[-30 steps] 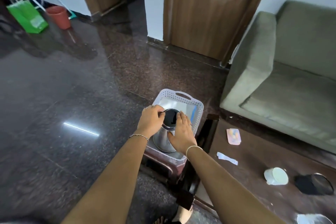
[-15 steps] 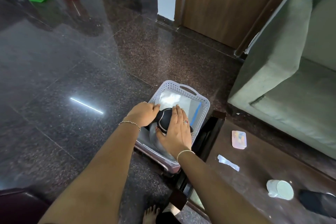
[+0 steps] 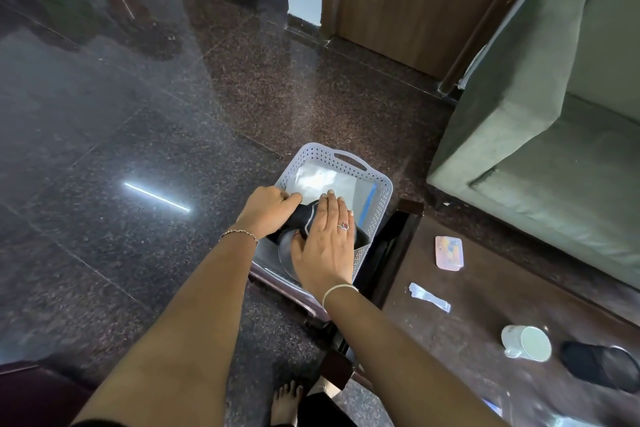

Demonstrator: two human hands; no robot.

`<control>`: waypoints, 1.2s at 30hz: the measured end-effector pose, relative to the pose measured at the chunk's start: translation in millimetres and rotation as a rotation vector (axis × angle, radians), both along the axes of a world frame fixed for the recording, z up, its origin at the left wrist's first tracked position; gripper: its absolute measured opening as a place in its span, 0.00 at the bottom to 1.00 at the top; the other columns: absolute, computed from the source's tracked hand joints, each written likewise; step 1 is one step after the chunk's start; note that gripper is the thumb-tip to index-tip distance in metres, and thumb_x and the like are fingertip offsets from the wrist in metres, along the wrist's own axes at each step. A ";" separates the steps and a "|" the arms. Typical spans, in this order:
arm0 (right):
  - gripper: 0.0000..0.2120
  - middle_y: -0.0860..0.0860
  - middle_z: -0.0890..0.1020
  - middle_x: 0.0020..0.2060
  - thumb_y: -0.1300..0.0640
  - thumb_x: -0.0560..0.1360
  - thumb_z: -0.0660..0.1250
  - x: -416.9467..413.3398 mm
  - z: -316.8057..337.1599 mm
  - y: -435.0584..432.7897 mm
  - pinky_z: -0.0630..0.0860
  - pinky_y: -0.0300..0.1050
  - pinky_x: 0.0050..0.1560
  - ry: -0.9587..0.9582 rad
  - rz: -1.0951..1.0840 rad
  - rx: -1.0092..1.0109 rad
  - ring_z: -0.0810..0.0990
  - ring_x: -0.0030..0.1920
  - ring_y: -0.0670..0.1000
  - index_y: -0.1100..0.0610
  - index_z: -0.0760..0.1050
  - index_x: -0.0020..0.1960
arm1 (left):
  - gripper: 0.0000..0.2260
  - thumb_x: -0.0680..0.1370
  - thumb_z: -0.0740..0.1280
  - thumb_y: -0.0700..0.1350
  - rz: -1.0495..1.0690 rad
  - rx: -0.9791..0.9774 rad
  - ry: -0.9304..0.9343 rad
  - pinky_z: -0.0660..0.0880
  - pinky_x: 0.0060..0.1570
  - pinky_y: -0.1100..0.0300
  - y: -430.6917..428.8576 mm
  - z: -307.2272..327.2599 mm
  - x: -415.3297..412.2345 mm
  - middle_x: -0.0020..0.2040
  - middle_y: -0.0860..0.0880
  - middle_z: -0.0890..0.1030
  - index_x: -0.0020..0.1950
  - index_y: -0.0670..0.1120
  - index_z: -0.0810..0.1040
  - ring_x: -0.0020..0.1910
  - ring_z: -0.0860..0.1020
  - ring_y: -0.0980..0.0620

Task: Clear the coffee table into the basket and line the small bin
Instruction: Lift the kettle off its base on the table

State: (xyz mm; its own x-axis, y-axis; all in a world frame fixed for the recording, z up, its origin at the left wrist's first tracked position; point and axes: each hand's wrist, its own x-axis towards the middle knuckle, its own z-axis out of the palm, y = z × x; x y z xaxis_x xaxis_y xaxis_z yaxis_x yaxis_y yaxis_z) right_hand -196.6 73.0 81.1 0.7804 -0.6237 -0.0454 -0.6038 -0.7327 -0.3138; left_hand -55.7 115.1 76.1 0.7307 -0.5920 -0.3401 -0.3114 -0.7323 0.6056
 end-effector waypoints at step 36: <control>0.40 0.59 0.56 0.77 0.48 0.71 0.64 -201.4 106.8 0.0 0.46 0.53 0.77 -0.215 -0.388 -0.186 0.52 0.77 0.58 0.64 0.54 0.76 | 0.22 0.71 0.56 0.56 -0.196 -0.372 -0.193 0.66 0.29 0.57 -41.3 104.5 -207.2 0.24 0.48 0.75 0.24 0.43 0.72 0.29 0.74 0.48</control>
State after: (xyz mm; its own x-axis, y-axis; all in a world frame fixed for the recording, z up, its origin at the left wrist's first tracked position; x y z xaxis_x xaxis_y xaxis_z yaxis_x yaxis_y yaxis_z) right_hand -398.0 73.0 187.9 0.4682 -0.8526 0.2319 -0.7793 -0.5222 -0.3464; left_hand -262.9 73.9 180.6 0.6216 -0.7815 0.0529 -0.5551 -0.3919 0.7337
